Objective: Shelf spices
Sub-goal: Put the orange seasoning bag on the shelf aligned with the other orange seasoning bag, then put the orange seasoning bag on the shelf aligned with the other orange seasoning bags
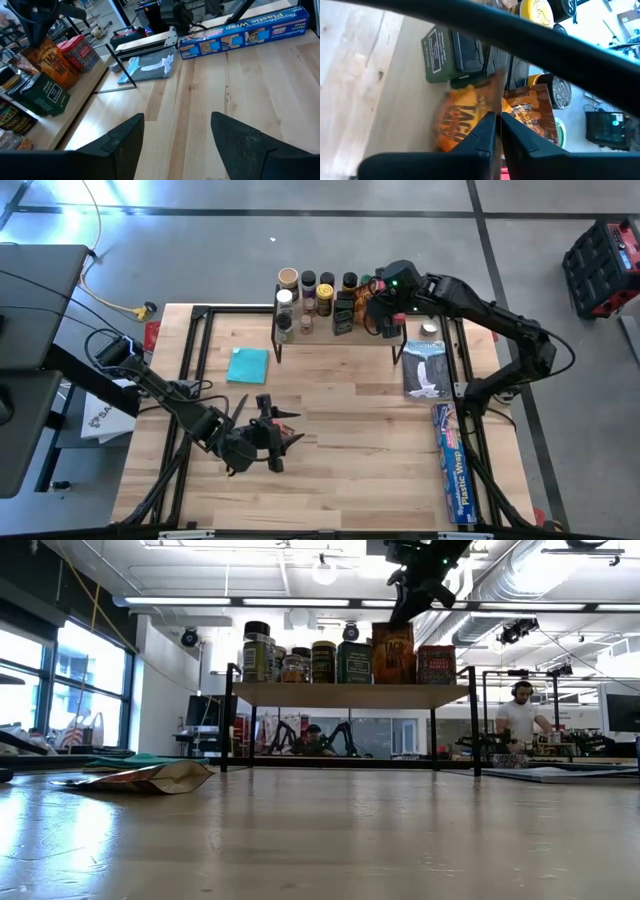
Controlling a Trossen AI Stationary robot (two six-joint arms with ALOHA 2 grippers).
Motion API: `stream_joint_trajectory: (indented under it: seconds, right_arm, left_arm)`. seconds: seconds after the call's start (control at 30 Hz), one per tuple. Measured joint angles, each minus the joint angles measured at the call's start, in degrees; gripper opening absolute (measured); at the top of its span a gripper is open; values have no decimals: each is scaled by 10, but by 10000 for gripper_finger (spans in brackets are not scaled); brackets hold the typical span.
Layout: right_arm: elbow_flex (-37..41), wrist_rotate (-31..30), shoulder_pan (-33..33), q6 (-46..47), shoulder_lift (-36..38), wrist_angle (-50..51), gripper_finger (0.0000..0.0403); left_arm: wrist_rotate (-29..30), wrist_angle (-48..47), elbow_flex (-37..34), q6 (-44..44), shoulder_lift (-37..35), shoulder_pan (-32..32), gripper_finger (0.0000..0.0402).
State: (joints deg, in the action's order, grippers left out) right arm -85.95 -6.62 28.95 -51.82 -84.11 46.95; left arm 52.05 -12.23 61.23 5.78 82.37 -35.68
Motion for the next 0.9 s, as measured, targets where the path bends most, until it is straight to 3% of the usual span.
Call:
stream_joint_trajectory:
  seconds: [0.27, 0.73, 0.9]
  right_arm:
    - [0, -25, 0, -27, -7, -5, 56]
    - [-25, -103, -51, -38, -5, 1, 58]
    - [-73, -167, -95, -10, -5, 26, 58]
  left_arm:
    - [-3, 0, 0, 1, 0, 0, 227]
    - [-5, 0, 0, 0, 0, 0, 227]
    - [-3, 0, 0, 7, 0, -9, 227]
